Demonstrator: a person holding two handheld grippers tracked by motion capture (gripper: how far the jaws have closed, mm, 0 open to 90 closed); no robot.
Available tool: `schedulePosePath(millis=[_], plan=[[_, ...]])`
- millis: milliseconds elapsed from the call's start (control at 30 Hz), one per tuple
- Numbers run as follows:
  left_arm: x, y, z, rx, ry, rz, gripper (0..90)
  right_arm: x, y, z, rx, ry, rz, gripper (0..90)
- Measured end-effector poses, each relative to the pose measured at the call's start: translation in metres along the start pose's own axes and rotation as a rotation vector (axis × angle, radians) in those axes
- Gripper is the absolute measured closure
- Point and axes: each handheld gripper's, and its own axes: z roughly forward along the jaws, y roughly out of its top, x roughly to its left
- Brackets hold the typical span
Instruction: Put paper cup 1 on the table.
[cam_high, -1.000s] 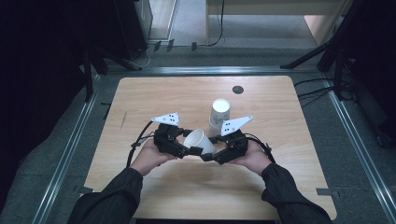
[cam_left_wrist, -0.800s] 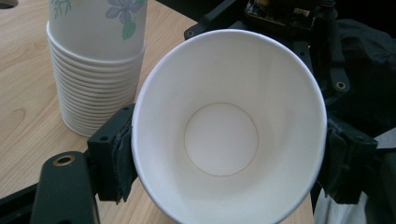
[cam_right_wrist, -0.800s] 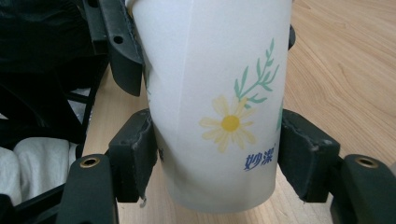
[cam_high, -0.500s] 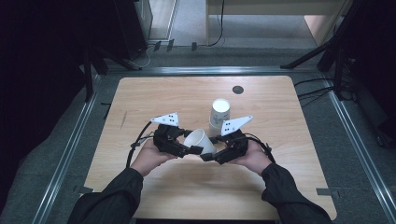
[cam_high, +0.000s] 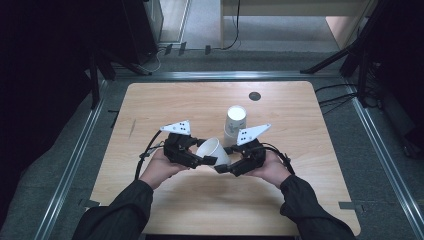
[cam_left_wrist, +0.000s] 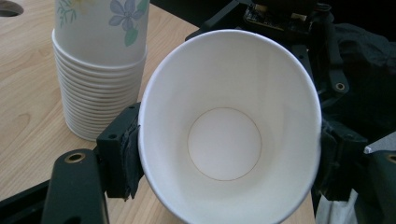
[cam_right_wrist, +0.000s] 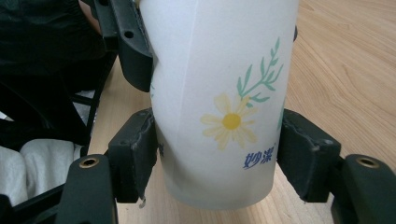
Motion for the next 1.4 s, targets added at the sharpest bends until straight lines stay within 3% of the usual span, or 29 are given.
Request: schedulePosePath(millis=[567, 933, 1100, 1400], plan=[[0.003, 0.005, -0.02, -0.071, 0.022, -0.003, 25.0, -0.002, -0.003, 0.0, 0.032, -0.022, -0.003, 32.8], [0.009, 0.01, -0.055, -0.101, 0.085, 0.009, 25.0, -0.007, -0.009, -0.005, 0.043, -0.065, -0.016, 32.8], [0.012, 0.01, -0.069, -0.075, 0.137, 0.026, 25.1, -0.008, -0.012, -0.006, 0.043, -0.07, -0.015, 32.8], [0.025, 0.004, -0.086, -0.032, 0.198, 0.007, 25.1, -0.009, -0.016, -0.01, 0.05, -0.091, -0.02, 32.6]])
